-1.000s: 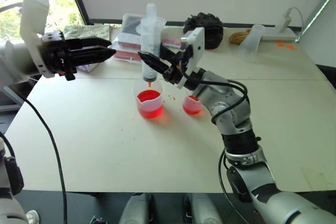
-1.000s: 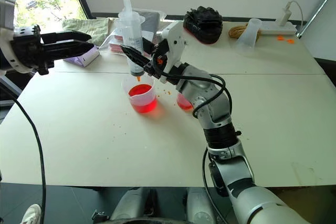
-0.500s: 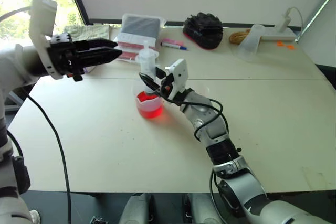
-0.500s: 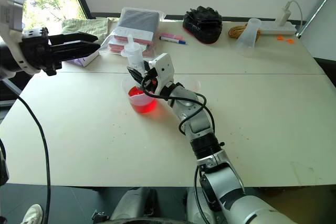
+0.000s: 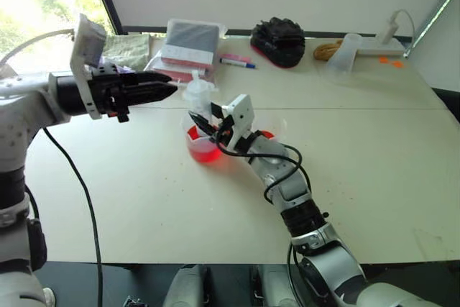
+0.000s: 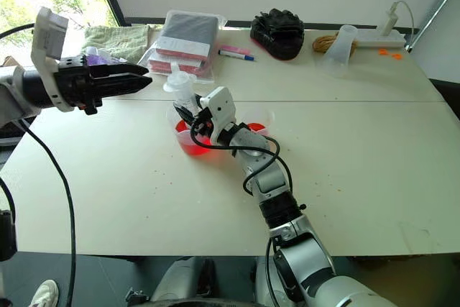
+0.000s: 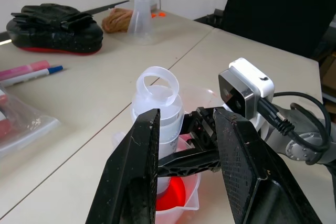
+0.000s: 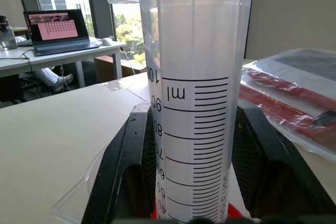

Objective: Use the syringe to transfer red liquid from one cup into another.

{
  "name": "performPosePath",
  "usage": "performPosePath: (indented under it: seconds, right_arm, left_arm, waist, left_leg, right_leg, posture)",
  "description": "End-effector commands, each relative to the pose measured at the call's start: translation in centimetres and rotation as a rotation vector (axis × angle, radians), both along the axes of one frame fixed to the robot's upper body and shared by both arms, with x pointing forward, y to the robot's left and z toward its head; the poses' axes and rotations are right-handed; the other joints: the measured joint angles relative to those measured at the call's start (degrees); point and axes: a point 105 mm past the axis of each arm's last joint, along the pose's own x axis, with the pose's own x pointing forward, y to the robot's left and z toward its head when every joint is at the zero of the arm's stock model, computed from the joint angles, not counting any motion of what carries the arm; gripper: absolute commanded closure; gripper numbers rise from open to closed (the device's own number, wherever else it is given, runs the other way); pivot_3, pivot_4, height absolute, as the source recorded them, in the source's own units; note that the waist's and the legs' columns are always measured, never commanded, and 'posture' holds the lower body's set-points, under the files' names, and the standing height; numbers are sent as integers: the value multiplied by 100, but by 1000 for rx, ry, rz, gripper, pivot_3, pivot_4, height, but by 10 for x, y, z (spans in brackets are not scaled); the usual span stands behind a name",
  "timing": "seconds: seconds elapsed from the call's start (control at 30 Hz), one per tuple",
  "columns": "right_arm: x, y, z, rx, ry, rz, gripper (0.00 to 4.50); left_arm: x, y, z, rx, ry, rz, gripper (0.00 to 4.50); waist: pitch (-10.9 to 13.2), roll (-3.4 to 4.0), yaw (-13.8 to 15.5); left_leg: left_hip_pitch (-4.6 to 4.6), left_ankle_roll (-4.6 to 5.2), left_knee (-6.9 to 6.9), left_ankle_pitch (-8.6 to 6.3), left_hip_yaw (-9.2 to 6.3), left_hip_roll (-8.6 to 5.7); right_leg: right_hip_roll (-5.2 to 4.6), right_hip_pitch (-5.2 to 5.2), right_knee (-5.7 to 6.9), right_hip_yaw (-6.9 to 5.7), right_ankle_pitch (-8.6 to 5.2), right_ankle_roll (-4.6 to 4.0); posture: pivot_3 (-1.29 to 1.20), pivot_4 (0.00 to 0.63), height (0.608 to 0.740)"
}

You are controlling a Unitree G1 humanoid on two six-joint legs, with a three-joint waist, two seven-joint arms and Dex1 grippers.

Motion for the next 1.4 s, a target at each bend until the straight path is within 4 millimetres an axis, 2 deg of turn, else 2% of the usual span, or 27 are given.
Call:
performPosePath:
  seconds: [0.03, 0.57, 1.0, 1.13, 1.17, 1.4]
  right_arm:
    - [-8, 3, 18, 29, -57, 24, 3126]
    - [-13, 7, 14, 3, -66, 44, 3126]
    - [-12, 7, 14, 0, -68, 34, 3126]
    - [-13, 7, 12, -1, -64, 33, 3126]
    - [-13, 7, 12, -2, -63, 34, 3126]
    - [-15, 9, 11, -3, -58, 43, 3126]
  left_arm:
    - [1, -5, 7, 3, -45, -5, 2828]
    - [12, -25, 4, 2, -35, -48, 2828]
    - [21, -36, -10, -3, 13, -51, 2828]
    - [23, -36, -12, -5, 15, -40, 4007]
    - [23, -36, -12, -5, 16, -39, 4448]
    - [20, -37, -13, 1, 15, -45, 4479]
  waist:
    - [0, 0, 4]
    - [0, 0, 2]
    - [0, 0, 3]
    - [0, 0, 3]
    - [0, 0, 3]
    - [0, 0, 2]
  left_leg:
    - [0, 0, 0, 0, 0, 0]
    - [-1, 0, 0, 0, 0, -1]
    - [0, 0, 0, 0, 0, 0]
    - [0, 0, 0, 0, 0, 0]
    - [0, 0, 0, 0, 0, 0]
    - [0, 0, 0, 0, 0, 0]
  right_leg:
    - [0, 0, 0, 0, 0, 0]
    - [2, 0, 1, 0, 0, 0]
    - [2, 0, 1, 0, 0, 0]
    - [1, 0, 1, 0, 0, 0]
    - [1, 0, 1, 0, 0, 0]
    - [1, 0, 1, 0, 0, 0]
  posture:
    - [0, 150, 740]
    - [0, 150, 740]
    - [0, 150, 740]
    - [0, 150, 740]
    - [0, 150, 740]
    - [0, 150, 740]
